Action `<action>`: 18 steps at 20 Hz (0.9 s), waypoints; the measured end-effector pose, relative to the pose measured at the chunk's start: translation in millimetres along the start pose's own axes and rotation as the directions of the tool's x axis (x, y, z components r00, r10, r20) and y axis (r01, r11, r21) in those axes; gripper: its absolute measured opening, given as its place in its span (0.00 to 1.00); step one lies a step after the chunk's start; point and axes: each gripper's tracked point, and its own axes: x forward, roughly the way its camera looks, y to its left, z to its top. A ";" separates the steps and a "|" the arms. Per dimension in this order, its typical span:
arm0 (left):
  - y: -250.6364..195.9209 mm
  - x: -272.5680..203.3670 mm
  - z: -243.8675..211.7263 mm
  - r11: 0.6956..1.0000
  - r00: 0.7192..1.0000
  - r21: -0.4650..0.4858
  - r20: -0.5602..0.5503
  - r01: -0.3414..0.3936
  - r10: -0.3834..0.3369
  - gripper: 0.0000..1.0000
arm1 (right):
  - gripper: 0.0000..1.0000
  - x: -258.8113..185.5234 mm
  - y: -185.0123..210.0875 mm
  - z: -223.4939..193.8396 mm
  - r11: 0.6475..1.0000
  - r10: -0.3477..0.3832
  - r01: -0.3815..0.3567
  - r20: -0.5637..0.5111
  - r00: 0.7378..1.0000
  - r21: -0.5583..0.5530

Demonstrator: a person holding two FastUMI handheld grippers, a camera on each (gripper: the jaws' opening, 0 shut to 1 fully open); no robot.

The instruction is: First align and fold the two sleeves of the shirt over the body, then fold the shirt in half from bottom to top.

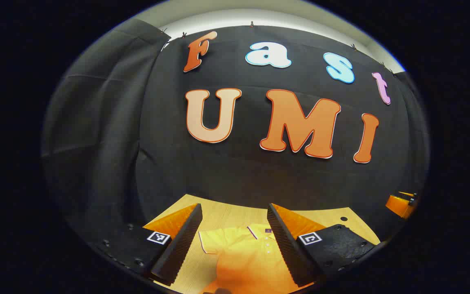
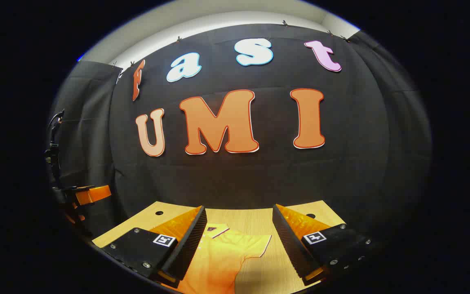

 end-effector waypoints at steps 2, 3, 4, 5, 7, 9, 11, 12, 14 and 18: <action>-5.3 3.3 0.0 1.000 1.000 0.004 -0.001 0.007 -0.007 0.98 | 0.98 0.2 -1.5 -2.4 1.000 0.001 -0.001 -0.012 1.000 0.013; -7.2 5.5 0.2 1.000 1.000 0.006 -0.003 0.012 -0.012 0.98 | 0.98 0.5 -3.0 -3.2 1.000 -0.014 0.015 -0.021 1.000 0.015; -9.4 7.3 0.2 1.000 1.000 0.010 -0.005 0.024 -0.024 0.98 | 0.98 0.9 -3.9 -5.8 0.999 -0.032 0.032 -0.036 0.999 -0.002; -9.6 11.0 1.7 0.999 0.999 0.019 -0.003 0.034 -0.034 0.98 | 0.98 0.2 -1.5 -8.4 0.999 -0.043 0.042 -0.045 0.998 -0.020; -6.5 17.6 6.9 0.997 0.999 0.057 0.005 0.053 -0.053 0.98 | 0.98 -2.7 1.6 -6.3 0.996 -0.083 0.082 -0.024 0.996 -0.047; 0.4 25.1 14.6 0.993 0.997 0.093 0.016 0.071 -0.073 0.98 | 0.98 -2.6 3.8 -3.3 0.990 -0.131 0.131 -0.005 0.991 -0.057; 9.6 31.7 21.6 0.991 0.996 0.102 0.027 0.081 -0.084 0.98 | 0.98 -1.7 7.7 1.1 0.984 -0.169 0.169 0.009 0.986 -0.050; 13.6 33.3 19.7 0.991 0.996 0.102 0.025 0.085 -0.088 0.98 | 0.98 -0.5 10.6 1.6 0.982 -0.181 0.181 0.009 0.983 -0.053; 24.9 36.4 20.0 0.992 0.996 0.097 0.028 0.085 -0.088 0.98 | 0.98 1.6 15.7 4.9 0.978 -0.194 0.194 0.014 0.981 -0.072; 40.7 40.6 13.9 0.993 0.997 0.089 0.012 0.079 -0.080 0.98 | 0.98 6.1 25.7 12.1 0.976 -0.195 0.196 0.022 0.981 -0.098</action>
